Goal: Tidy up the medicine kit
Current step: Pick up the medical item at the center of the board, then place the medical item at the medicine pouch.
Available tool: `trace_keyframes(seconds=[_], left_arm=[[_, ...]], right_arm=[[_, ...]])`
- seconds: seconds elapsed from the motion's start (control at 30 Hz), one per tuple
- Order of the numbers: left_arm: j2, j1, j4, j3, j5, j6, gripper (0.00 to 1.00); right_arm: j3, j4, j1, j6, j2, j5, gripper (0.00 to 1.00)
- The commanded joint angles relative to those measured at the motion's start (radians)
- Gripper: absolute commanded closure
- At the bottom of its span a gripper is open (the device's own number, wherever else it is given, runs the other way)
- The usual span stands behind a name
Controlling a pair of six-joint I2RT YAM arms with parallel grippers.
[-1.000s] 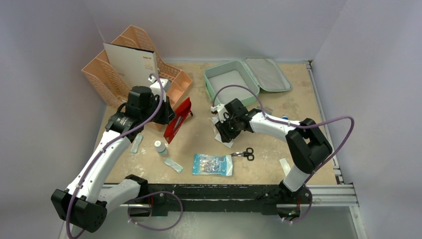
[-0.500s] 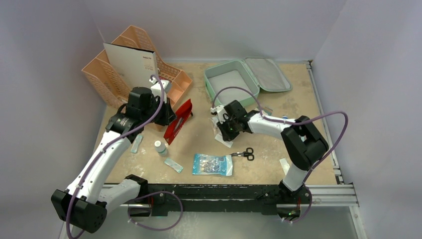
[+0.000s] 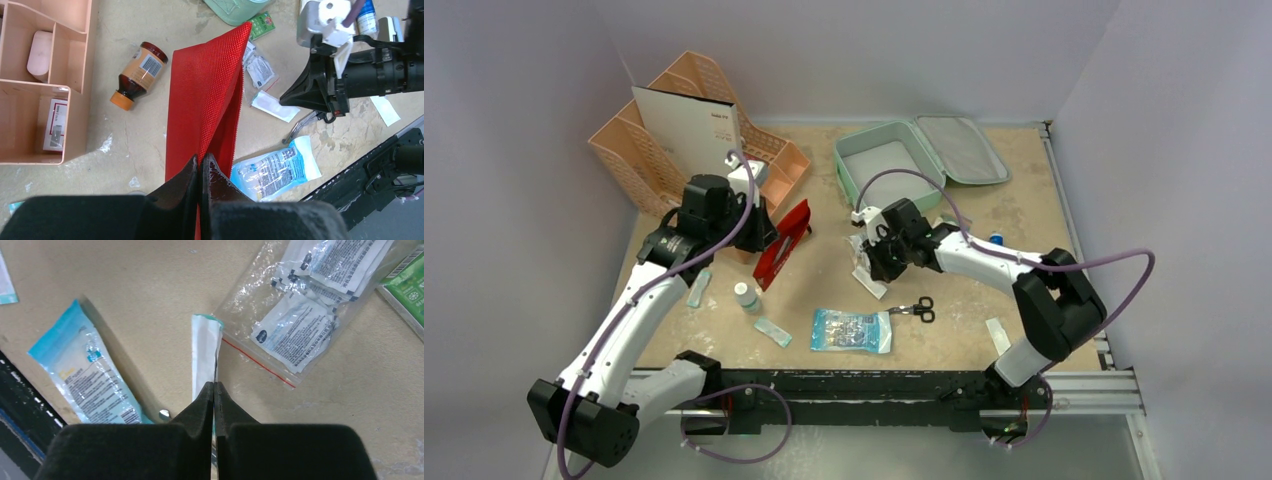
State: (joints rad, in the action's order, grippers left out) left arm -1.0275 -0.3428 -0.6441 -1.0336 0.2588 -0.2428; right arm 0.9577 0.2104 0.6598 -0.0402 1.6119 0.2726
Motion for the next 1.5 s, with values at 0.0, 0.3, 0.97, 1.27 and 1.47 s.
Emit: trace_keyframes(seconds=[0.0, 0.3, 0.97, 1.27, 1.47], left_arm=[[-0.005, -0.004, 0.05, -0.002, 0.025, 0.005, 1.0], [-0.065, -0.004, 0.064, -0.005, 0.098, -0.016, 1.0], [-0.242, -0.004, 0.003, -0.141, 0.423, -0.099, 1.0], [-0.259, -0.004, 0.022, -0.125, 0.615, -0.124, 1.0], [-0.243, -0.004, 0.019, -0.119, 0.677, -0.127, 1.0]], right_arm=[[-0.019, -0.015, -0.001, 0.049, -0.064, 0.065, 1.0], [-0.038, -0.07, -0.002, 0.153, -0.191, 0.056, 1.0], [0.105, -0.38, 0.009, 0.047, -0.385, 0.304, 1.0], [0.082, -0.624, 0.011, -0.084, -0.31, 0.448, 1.0], [0.06, -0.555, 0.011, -0.247, -0.317, 0.504, 1.0]])
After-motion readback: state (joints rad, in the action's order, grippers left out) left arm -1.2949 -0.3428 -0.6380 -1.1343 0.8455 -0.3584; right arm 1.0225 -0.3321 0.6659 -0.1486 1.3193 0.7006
